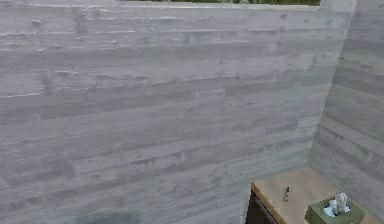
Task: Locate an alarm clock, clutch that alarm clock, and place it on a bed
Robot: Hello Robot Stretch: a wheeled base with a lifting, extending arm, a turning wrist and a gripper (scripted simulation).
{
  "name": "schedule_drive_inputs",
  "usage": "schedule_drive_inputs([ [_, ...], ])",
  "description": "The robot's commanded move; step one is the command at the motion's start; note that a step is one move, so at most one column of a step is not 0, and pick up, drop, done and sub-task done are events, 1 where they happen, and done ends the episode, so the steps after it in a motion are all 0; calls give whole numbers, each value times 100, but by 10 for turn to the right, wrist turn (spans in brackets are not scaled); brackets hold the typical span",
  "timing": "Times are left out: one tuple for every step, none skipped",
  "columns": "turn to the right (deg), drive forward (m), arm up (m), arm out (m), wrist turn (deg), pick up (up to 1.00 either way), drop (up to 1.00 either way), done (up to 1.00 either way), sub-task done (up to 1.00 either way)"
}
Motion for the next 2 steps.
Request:
schedule_drive_inputs([
  [0, 0, 0, 0, 0, 100, 0, 0, 0],
  [0, 0, 10, 0, 0, 0, 0, 0, 0],
])
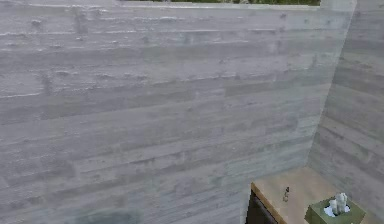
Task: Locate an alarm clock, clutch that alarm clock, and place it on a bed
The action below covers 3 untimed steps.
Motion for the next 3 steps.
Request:
schedule_drive_inputs([
  [0, 0, 22, 0, 0, 0, 0, 0, 0],
  [0, 0, 0, 0, -450, 0, 0, 0, 0],
  [0, 0, 0, 0, -450, 0, 0, 0, 0],
])
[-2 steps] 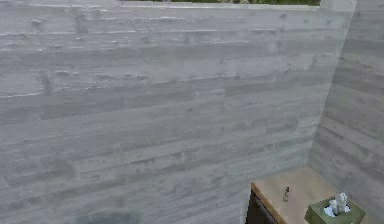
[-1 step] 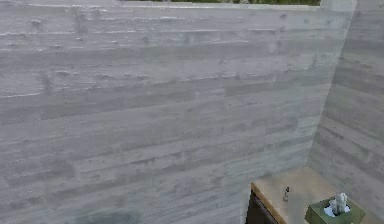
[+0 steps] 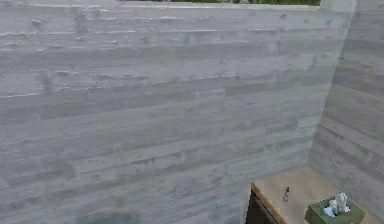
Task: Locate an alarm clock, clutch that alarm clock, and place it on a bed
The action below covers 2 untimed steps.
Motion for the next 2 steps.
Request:
schedule_drive_inputs([
  [0, 0, 0, 0, -150, 0, 0, 0, 0],
  [0, 0, 0, -44, 0, 0, 0, 0, 0],
])
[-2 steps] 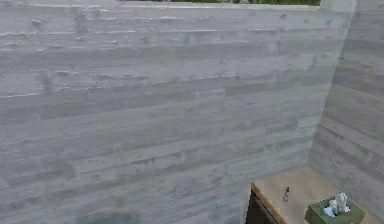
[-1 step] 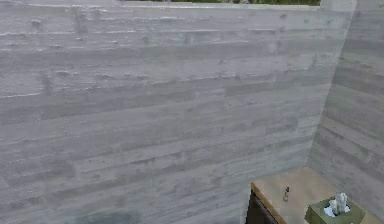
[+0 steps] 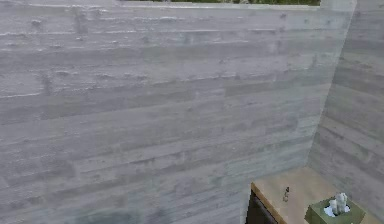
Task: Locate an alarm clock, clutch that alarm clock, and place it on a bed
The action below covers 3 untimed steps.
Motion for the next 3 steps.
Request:
schedule_drive_inputs([
  [450, 0, 0, 0, 0, 0, 0, 0, 0],
  [450, 0, 0, 0, 0, 0, 0, 0, 0],
  [450, 0, 0, 0, 0, 0, 0, 0, 0],
])
